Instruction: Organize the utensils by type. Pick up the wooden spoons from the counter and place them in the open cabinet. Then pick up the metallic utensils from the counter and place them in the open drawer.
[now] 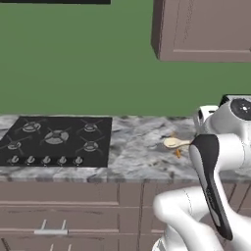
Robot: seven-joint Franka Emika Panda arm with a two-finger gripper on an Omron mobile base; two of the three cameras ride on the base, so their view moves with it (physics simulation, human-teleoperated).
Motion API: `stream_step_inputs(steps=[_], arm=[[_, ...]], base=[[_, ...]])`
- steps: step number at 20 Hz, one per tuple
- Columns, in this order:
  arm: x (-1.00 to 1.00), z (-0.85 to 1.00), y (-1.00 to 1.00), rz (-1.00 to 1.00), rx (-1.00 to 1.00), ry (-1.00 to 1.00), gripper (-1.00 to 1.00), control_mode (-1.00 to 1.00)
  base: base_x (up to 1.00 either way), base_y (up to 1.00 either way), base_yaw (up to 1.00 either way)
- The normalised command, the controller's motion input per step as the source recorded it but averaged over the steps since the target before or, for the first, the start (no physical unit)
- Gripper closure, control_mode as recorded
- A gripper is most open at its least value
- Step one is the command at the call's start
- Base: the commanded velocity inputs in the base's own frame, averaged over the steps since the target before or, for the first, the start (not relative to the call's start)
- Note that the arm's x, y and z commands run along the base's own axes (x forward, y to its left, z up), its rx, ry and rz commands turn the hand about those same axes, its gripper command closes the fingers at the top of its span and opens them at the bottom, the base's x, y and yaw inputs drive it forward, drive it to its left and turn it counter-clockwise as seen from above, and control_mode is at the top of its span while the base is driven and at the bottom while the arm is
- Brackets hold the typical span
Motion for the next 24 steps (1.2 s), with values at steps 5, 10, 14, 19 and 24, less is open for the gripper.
stream_step_inputs(steps=[5, 10, 14, 19, 24], arm=[[0.00, 0.00, 0.00, 0.00, 0.00, 0.00, 1.00, 1.00], [0.00, 0.00, 0.00, 0.00, 0.00, 0.00, 1.00, 1.00], [0.00, 0.00, 0.00, 0.00, 0.00, 0.00, 1.00, 1.00], [0.00, 0.00, 0.00, 0.00, 0.00, 0.00, 1.00, 1.00], [0.00, 0.00, 0.00, 0.00, 0.00, 0.00, 1.00, 1.00]], base=[[-0.14, 0.78, 0.18], [0.00, 1.00, 0.03], [0.00, 1.00, 0.24], [-0.08, 0.84, 0.42], [-0.18, 0.69, 0.50]])
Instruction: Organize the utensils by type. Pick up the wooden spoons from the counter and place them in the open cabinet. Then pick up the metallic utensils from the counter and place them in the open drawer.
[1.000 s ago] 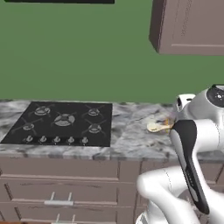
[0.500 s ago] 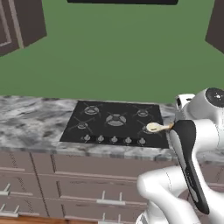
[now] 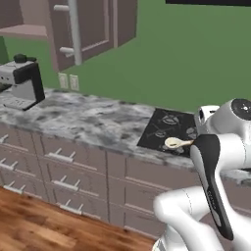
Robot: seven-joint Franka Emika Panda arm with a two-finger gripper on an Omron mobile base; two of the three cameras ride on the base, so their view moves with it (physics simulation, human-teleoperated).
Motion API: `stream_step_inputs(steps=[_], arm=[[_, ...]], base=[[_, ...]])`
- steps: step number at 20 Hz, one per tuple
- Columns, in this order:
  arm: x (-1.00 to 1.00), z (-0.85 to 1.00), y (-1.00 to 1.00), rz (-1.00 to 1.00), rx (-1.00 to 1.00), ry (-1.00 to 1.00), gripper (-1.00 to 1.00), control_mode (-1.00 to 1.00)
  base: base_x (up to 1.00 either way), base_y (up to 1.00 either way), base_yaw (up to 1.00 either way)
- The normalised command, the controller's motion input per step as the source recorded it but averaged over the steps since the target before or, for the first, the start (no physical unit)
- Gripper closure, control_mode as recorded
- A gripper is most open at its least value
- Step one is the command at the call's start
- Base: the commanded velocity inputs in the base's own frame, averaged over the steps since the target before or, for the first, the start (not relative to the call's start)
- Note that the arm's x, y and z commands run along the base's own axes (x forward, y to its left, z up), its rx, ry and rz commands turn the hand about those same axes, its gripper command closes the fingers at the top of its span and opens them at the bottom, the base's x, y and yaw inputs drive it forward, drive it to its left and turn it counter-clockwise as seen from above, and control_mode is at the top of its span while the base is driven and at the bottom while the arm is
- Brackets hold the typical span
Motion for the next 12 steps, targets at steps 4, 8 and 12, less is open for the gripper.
stream_step_inputs(steps=[4, 8, 12], arm=[[0.00, 0.00, 0.00, 0.00, 0.00, 0.00, 1.00, 1.00], [0.00, 0.00, 0.00, 0.00, 0.00, 0.00, 1.00, 1.00], [0.00, 0.00, 0.00, 0.00, 0.00, 0.00, 1.00, 1.00]], base=[[-0.34, 0.54, 0.42], [-0.23, 0.49, 0.44], [-0.12, 0.59, 0.45]])
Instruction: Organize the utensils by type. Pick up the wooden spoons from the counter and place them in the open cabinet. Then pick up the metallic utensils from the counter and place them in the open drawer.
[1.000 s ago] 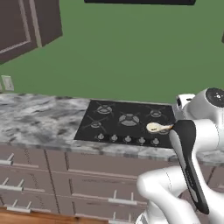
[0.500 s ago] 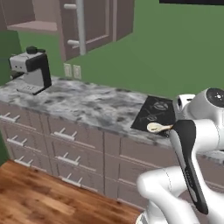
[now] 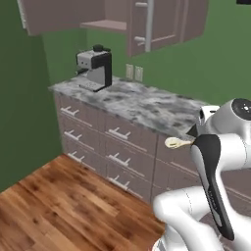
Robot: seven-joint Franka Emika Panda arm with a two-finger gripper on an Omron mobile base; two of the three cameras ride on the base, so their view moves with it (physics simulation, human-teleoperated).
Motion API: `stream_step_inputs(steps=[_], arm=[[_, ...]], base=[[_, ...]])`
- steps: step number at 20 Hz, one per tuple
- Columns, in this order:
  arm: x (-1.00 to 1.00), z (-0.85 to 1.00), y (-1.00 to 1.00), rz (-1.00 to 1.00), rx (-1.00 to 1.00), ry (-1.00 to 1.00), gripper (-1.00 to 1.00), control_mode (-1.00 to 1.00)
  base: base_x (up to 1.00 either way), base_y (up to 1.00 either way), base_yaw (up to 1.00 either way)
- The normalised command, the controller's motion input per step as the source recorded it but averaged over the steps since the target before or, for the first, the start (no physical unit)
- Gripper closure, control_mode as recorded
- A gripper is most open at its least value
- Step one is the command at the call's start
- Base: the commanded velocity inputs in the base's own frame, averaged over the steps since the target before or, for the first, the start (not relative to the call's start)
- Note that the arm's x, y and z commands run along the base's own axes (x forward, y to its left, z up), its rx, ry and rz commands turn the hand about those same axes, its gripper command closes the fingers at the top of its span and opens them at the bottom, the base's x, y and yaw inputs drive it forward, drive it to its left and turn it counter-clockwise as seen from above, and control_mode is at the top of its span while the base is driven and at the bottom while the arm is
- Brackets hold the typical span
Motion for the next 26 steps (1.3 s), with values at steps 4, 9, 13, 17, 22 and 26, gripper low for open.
stream_step_inputs(steps=[4, 9, 13, 17, 22, 26], arm=[[0.00, 0.00, 0.00, 0.00, 0.00, 0.00, 1.00, 1.00], [0.00, 0.00, 0.00, 0.00, 0.00, 0.00, 1.00, 1.00], [0.00, 0.00, 0.00, 0.00, 0.00, 0.00, 1.00, 1.00], [0.00, 0.00, 0.00, 0.00, 0.00, 0.00, 1.00, 1.00], [0.00, 0.00, 0.00, 0.00, 0.00, 0.00, 1.00, 1.00], [0.00, 0.00, 0.00, 0.00, 0.00, 0.00, 1.00, 1.00]], base=[[-0.01, 0.61, 0.45], [0.05, 0.50, 0.41], [0.33, 0.38, 0.24], [0.57, 0.45, 0.04], [0.75, 0.61, -0.07], [0.81, 0.71, -0.27]])
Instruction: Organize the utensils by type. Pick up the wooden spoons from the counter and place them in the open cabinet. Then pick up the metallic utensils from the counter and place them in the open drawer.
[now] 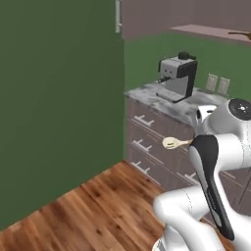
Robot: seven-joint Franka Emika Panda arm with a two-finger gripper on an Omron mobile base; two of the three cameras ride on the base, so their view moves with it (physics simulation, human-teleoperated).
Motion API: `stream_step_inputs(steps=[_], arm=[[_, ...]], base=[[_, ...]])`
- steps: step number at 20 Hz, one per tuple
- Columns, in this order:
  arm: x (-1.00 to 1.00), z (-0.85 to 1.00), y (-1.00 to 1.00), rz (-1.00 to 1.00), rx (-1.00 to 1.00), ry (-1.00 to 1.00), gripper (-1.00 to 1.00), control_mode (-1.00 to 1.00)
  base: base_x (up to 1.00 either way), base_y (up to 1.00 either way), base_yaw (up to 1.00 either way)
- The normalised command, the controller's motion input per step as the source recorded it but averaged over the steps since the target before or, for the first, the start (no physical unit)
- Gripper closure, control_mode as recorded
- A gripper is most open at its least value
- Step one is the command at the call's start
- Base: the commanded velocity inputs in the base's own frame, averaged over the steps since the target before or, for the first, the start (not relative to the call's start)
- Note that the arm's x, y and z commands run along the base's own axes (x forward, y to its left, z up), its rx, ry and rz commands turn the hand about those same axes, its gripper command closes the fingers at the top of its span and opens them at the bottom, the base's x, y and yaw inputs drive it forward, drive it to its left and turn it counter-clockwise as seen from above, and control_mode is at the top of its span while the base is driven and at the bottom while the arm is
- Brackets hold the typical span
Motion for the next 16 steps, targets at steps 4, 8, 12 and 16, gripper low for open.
stream_step_inputs(steps=[4, 8, 12, 16], arm=[[0.00, 0.00, 0.00, 0.00, 0.00, 0.00, 1.00, 1.00], [0.00, 0.00, 0.00, 0.00, 0.00, 0.00, 1.00, 1.00], [0.00, 0.00, 0.00, 0.00, 0.00, 0.00, 1.00, 1.00], [0.00, 0.00, 0.00, 0.00, 0.00, 0.00, 1.00, 1.00]], base=[[0.77, 0.64, -0.39], [0.72, 0.56, -0.49], [0.59, 0.43, -0.55], [0.34, 0.30, -0.60]])
